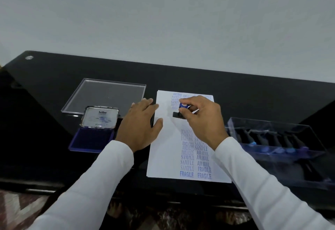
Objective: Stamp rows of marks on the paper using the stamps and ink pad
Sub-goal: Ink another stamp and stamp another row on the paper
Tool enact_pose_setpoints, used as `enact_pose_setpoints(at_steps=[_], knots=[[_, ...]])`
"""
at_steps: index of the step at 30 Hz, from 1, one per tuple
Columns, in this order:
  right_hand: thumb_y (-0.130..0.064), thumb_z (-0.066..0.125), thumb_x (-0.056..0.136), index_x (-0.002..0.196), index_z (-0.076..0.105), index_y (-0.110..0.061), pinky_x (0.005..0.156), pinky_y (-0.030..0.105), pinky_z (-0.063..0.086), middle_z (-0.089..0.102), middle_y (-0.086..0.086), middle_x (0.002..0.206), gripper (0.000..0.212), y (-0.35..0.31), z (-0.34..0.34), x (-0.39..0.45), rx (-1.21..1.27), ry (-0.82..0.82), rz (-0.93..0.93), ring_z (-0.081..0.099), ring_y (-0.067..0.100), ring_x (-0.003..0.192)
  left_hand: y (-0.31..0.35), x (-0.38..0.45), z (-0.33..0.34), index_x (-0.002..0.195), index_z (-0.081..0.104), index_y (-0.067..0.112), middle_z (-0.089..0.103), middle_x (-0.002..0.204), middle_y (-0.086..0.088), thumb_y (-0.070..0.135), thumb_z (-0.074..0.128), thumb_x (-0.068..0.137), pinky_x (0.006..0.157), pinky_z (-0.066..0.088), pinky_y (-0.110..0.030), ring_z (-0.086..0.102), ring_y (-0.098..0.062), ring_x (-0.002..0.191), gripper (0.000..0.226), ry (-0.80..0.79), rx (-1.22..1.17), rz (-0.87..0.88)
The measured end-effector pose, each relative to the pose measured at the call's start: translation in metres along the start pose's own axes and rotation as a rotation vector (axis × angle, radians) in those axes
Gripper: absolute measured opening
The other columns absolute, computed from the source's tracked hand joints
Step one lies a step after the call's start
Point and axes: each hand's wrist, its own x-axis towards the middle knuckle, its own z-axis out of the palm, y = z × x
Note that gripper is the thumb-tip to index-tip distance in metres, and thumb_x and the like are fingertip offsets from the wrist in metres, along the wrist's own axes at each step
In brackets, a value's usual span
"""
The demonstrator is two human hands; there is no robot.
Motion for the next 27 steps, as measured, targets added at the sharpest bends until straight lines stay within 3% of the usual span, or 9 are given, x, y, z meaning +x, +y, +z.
enact_pose_setpoints(at_steps=[4, 8, 13, 20, 27], knots=[[-0.022, 0.073, 0.089, 0.111, 0.075, -0.021, 0.081, 0.016, 0.055, 0.069, -0.008, 0.106, 0.023, 0.008, 0.003, 0.013, -0.007, 0.010, -0.001, 0.064, 0.003, 0.079, -0.004, 0.019, 0.010, 0.144, 0.052, 0.020, 0.044, 0.155, -0.001, 0.042, 0.055, 0.097, 0.122, 0.016, -0.045, 0.032, -0.023, 0.148, 0.052, -0.027, 0.025, 0.034], [-0.024, 0.072, 0.090, 0.113, 0.074, -0.021, 0.078, 0.006, 0.046, 0.068, -0.007, 0.109, 0.024, 0.013, 0.006, 0.025, -0.033, -0.006, 0.021, 0.061, 0.002, 0.078, -0.006, 0.037, 0.018, 0.145, 0.051, 0.022, 0.042, 0.156, 0.000, 0.052, 0.042, 0.093, 0.122, 0.016, -0.050, 0.032, -0.023, 0.148, 0.060, -0.061, 0.073, 0.062], [-0.023, 0.072, 0.090, 0.112, 0.074, -0.022, 0.073, 0.002, 0.043, 0.067, -0.007, 0.105, 0.022, 0.019, 0.014, 0.036, -0.044, -0.024, 0.024, 0.060, 0.000, 0.076, -0.010, 0.042, 0.031, 0.145, 0.052, 0.025, 0.042, 0.157, 0.002, 0.055, 0.036, 0.094, 0.124, 0.016, -0.052, 0.032, -0.020, 0.148, 0.061, -0.071, 0.124, 0.080], [-0.024, 0.071, 0.090, 0.115, 0.074, -0.021, 0.078, 0.006, 0.044, 0.068, -0.007, 0.108, 0.025, 0.023, 0.025, 0.042, -0.069, -0.076, 0.008, 0.062, 0.007, 0.084, -0.015, 0.041, 0.038, 0.143, 0.054, 0.026, 0.045, 0.155, 0.003, 0.058, 0.035, 0.096, 0.123, 0.018, -0.054, 0.039, -0.020, 0.145, 0.060, -0.066, 0.172, 0.092], [-0.025, 0.071, 0.090, 0.116, 0.074, -0.020, 0.089, 0.023, 0.053, 0.069, -0.003, 0.112, 0.026, 0.022, 0.027, 0.043, -0.078, -0.096, 0.007, 0.065, 0.011, 0.092, -0.014, 0.041, 0.037, 0.143, 0.055, 0.025, 0.045, 0.154, 0.002, 0.058, 0.035, 0.096, 0.123, 0.018, -0.054, 0.040, -0.021, 0.144, 0.061, -0.054, 0.171, 0.092]])
